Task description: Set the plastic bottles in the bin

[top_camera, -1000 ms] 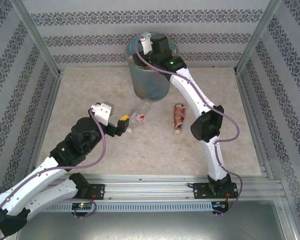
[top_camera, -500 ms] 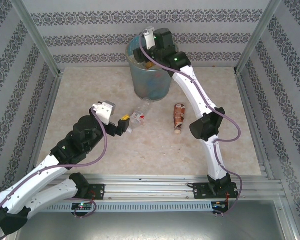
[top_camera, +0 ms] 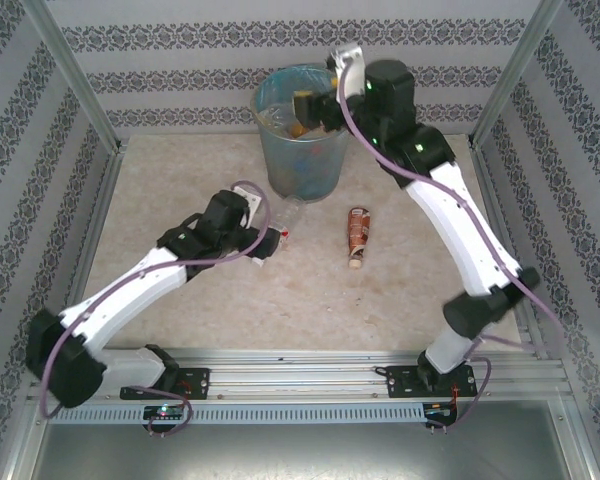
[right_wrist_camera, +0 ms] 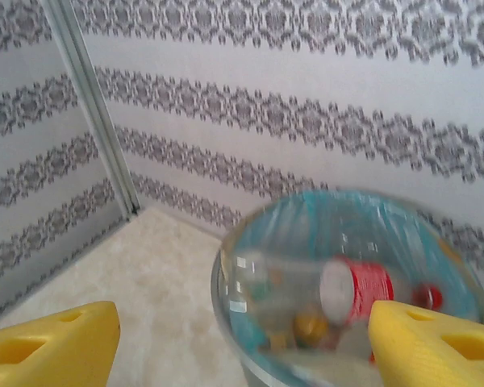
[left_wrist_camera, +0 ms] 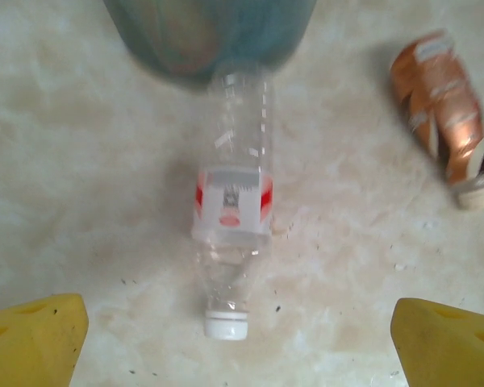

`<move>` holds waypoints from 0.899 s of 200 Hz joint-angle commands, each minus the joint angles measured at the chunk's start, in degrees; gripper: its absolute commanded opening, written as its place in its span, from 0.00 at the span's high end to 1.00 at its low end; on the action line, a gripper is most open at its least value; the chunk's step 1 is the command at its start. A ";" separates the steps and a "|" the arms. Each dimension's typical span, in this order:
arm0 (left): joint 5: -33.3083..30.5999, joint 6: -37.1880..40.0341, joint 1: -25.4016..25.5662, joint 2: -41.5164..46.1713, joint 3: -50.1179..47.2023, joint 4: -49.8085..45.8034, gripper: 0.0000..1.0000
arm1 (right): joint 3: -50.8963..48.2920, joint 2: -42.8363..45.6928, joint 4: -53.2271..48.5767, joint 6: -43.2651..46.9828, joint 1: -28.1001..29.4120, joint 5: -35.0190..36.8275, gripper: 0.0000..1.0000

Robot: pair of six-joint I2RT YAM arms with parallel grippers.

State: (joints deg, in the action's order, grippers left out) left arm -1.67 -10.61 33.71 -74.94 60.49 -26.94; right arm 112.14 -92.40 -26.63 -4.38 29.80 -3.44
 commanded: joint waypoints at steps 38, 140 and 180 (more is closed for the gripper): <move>4.01 -1.43 -3.47 -15.79 5.33 -4.38 0.05 | -29.24 21.16 7.61 -4.84 -1.17 6.83 0.20; 8.82 2.15 -3.55 -25.98 7.66 -2.32 0.38 | -34.55 30.66 4.96 -3.53 -3.67 7.93 0.19; 6.46 4.86 -3.54 -16.69 4.87 -6.35 0.46 | -34.75 31.10 5.56 -3.23 -3.70 8.25 0.19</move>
State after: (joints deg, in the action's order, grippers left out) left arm 5.87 -8.60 30.63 -99.13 66.41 -29.82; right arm 77.47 -61.67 -22.41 -7.75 26.72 3.86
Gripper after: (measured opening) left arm 0.558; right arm 0.811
